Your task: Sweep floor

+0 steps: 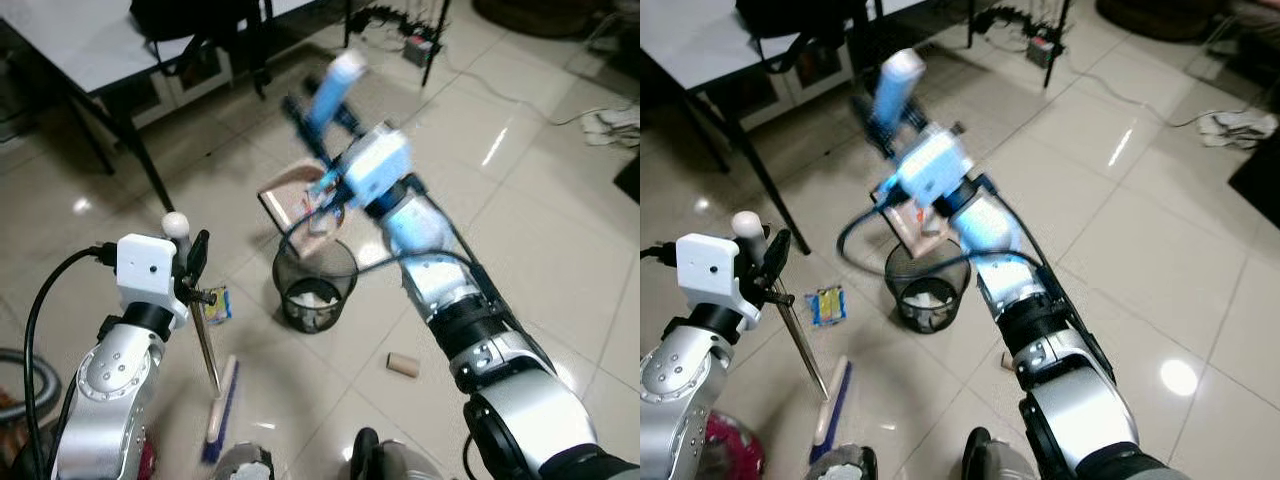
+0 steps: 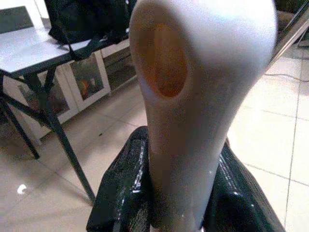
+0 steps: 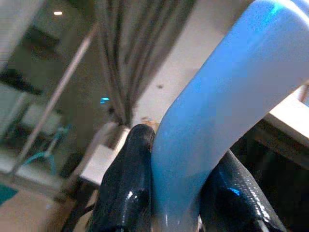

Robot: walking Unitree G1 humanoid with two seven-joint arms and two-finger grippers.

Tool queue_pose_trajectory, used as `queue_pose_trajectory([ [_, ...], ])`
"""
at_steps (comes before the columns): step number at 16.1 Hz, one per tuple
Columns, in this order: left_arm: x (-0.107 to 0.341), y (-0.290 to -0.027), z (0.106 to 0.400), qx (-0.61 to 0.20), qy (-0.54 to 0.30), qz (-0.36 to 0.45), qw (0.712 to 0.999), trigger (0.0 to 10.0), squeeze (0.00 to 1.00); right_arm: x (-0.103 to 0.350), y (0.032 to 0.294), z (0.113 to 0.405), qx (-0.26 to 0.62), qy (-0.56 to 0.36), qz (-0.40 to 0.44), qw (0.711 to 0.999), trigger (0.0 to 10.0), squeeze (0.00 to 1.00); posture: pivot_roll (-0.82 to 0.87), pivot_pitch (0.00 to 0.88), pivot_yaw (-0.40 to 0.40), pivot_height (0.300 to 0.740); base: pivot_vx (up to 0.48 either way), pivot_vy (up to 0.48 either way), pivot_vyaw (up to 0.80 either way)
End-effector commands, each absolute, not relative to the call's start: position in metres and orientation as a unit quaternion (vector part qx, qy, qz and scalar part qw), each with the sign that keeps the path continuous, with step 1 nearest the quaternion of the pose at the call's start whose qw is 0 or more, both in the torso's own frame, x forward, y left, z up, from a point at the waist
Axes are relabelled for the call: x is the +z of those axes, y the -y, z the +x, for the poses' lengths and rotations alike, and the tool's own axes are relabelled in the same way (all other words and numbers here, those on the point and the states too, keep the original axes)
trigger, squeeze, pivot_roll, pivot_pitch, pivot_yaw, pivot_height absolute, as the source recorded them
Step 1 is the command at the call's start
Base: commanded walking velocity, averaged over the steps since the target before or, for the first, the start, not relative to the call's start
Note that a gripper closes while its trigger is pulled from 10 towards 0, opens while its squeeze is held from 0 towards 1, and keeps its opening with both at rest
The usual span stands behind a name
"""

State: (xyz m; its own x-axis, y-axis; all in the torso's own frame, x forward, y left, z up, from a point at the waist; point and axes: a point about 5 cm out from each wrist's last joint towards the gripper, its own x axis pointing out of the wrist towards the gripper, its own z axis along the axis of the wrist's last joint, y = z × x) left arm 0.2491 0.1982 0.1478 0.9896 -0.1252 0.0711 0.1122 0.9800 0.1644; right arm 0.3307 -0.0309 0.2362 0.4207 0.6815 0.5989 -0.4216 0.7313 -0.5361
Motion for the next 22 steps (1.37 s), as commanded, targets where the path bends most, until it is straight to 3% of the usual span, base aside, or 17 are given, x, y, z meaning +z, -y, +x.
queue_pose_trajectory([
  [1, 0.158, -0.197, 0.249, -0.067, 0.059, 0.087, 0.992, 10.0, 0.00, 0.239, 0.030, 0.323, 0.346, 0.455, -0.172, 0.802, 10.0, 0.00, 0.16, 0.162, -0.009, 0.740, 0.000, 0.000, 0.00],
  [6, 0.158, -0.195, 0.252, -0.072, 0.060, 0.086, 0.992, 10.0, 0.00, 0.236, 0.026, 0.316, 0.381, 0.467, -0.198, 0.773, 10.0, 0.00, 0.15, 0.154, -0.004, 0.740, 0.000, 0.000, 0.00],
  [13, 0.157, -0.193, 0.255, -0.077, 0.061, 0.085, 0.992, 10.0, 0.00, 0.222, 0.022, 0.311, 0.416, 0.448, -0.243, 0.753, 10.0, 0.00, 0.14, 0.145, -0.005, 0.740, 0.000, 0.000, 0.00],
  [22, 0.157, -0.190, 0.256, -0.082, 0.060, 0.082, 0.991, 10.0, 0.00, 0.241, 0.047, 0.330, 0.330, 0.448, -0.248, 0.793, 10.0, 0.00, 0.13, 0.131, -0.006, 0.740, 0.000, 0.000, 0.00],
])
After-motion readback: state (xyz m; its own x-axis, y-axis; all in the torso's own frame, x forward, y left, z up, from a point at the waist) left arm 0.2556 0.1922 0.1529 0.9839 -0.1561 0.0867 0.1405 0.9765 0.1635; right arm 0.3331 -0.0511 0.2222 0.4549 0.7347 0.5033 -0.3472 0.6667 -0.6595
